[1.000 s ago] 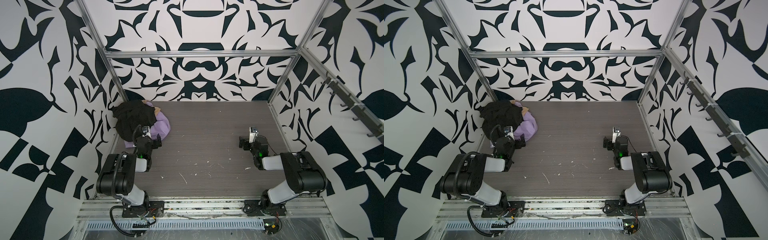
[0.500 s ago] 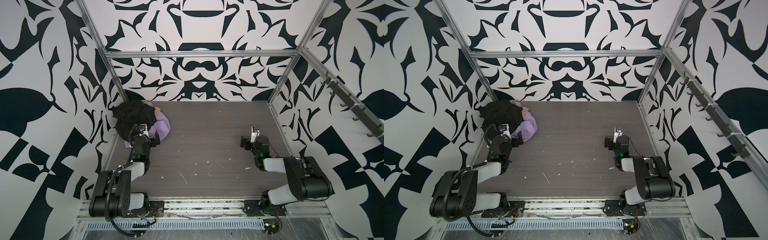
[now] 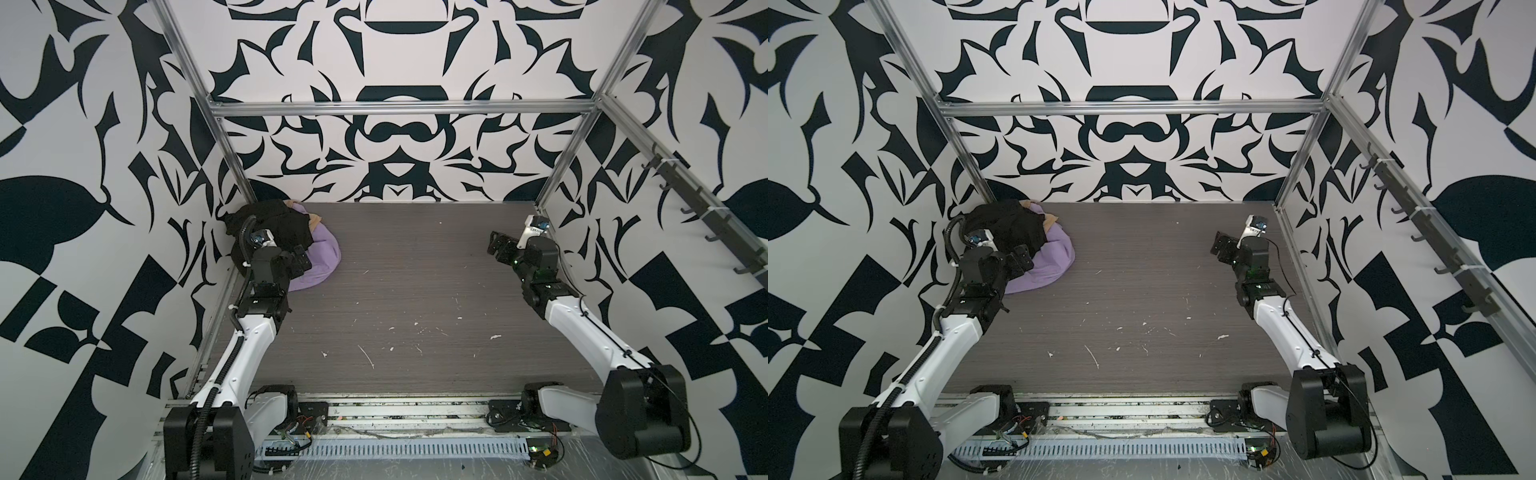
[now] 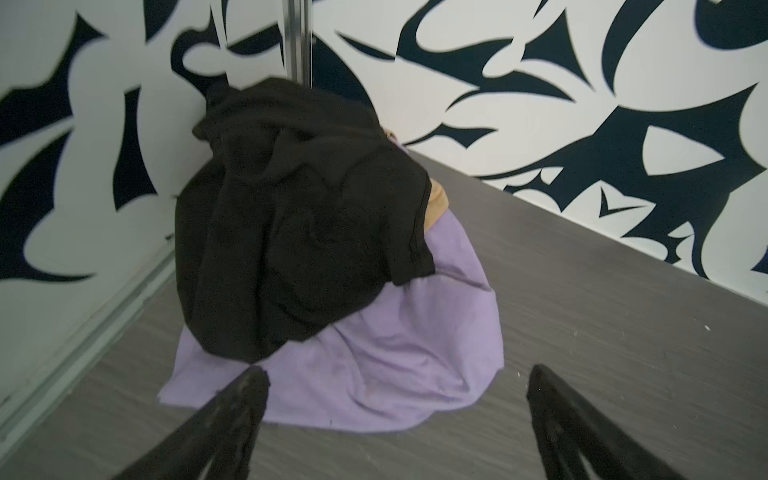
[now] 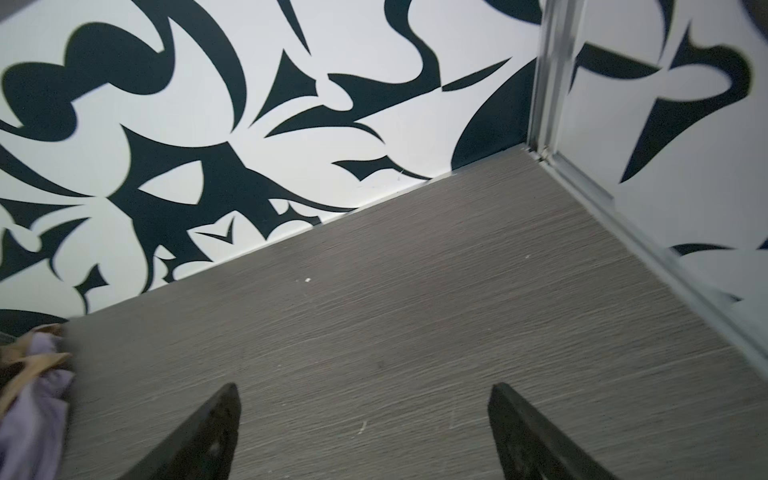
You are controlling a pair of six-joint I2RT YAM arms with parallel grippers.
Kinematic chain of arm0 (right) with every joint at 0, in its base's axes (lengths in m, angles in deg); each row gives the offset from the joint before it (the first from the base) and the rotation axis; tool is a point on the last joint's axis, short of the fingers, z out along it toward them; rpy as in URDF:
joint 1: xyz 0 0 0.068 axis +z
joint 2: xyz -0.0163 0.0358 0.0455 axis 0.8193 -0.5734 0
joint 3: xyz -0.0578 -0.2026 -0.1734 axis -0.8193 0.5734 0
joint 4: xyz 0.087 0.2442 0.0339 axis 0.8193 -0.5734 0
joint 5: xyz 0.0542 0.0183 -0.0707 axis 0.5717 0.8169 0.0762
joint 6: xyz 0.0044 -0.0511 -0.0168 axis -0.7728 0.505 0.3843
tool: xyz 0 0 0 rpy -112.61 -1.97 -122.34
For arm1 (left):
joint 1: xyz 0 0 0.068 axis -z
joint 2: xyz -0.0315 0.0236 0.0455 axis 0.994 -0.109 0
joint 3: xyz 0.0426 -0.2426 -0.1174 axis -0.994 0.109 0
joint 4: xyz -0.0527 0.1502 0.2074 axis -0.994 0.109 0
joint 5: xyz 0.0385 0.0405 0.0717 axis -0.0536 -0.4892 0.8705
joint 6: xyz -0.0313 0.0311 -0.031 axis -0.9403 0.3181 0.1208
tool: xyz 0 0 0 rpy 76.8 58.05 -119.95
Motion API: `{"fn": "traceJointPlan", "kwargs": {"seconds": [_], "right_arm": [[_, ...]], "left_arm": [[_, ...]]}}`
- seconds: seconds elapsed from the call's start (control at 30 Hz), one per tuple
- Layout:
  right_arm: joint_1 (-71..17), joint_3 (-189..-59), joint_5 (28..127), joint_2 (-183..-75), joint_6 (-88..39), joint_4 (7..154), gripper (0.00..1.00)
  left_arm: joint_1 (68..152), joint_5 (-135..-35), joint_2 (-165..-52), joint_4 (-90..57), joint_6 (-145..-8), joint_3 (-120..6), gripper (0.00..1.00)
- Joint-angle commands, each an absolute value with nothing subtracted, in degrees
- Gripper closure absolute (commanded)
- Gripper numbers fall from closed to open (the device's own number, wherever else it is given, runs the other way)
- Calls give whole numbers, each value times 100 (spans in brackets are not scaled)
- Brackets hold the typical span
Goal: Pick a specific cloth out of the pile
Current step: 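Move the left gripper onto the lavender shirt while the right gripper reaches toward the pile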
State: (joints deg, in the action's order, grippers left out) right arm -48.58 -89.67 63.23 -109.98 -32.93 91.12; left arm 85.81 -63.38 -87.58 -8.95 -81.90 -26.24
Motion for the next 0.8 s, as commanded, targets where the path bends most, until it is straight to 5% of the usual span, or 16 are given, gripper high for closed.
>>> {"fn": "traceJointPlan", "kwargs": {"seconds": [0.0, 0.5, 0.77], "right_arm": [[-4290, -9019, 6295, -11071, -3988, 8935, 5], [-2486, -9679, 6867, -12488, -4742, 9154, 5], [-1836, -10844, 7556, -14085, -5085, 9392, 5]], "left_arm": [[8593, -6770, -8899, 476, -8787, -3006, 0], [8594, -8752, -9655, 1859, -9188, -3764, 0], [8594, -8594, -10072, 2406, -9031, -4303, 0]]}}
